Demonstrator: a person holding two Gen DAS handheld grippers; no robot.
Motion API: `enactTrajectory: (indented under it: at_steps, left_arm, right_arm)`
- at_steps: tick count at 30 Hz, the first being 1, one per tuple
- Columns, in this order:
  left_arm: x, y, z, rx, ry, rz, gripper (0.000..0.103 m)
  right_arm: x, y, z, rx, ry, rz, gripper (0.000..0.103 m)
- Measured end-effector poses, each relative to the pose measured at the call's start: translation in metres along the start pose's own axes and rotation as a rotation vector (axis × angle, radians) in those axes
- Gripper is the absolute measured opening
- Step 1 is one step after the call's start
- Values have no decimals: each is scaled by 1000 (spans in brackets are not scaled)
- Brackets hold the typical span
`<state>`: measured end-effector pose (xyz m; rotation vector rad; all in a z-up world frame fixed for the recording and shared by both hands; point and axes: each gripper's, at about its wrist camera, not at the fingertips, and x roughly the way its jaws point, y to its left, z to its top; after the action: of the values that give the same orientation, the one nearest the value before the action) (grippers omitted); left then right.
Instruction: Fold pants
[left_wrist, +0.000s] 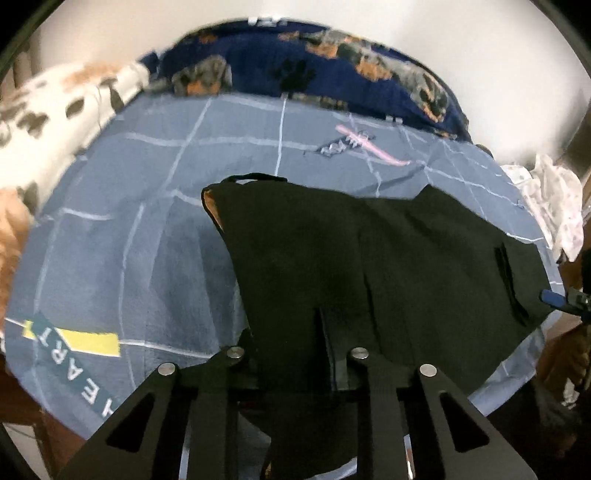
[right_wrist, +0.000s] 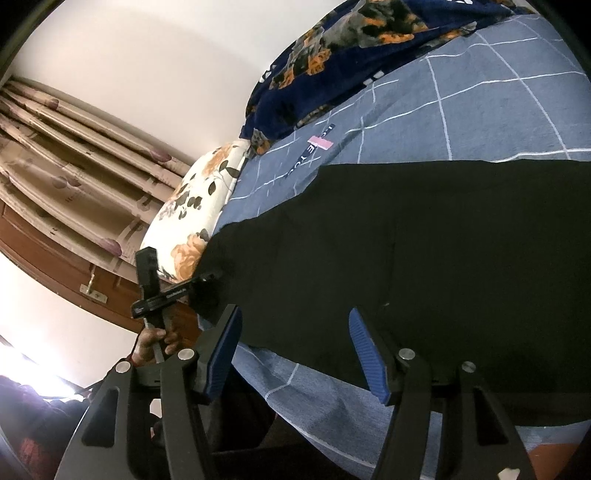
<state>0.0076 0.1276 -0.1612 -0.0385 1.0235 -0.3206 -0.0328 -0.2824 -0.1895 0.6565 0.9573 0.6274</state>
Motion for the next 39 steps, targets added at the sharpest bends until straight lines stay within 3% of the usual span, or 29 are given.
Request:
enactTrajectory:
  at_steps: [7, 17, 30, 39]
  left_arm:
    - [-25, -25, 12, 19, -60, 30, 21]
    - [-44, -55, 23, 51, -88, 33, 21]
    - [-59, -95, 36, 87, -126, -36, 21]
    - [-61, -113, 38, 92, -138, -81, 21]
  right_arm:
    - [4, 4, 0, -10, 4, 13, 59]
    - [13, 12, 6, -17, 2, 59, 60]
    - [59, 46, 33, 45, 24, 284, 63]
    - [82, 35, 43, 218, 12, 412, 65]
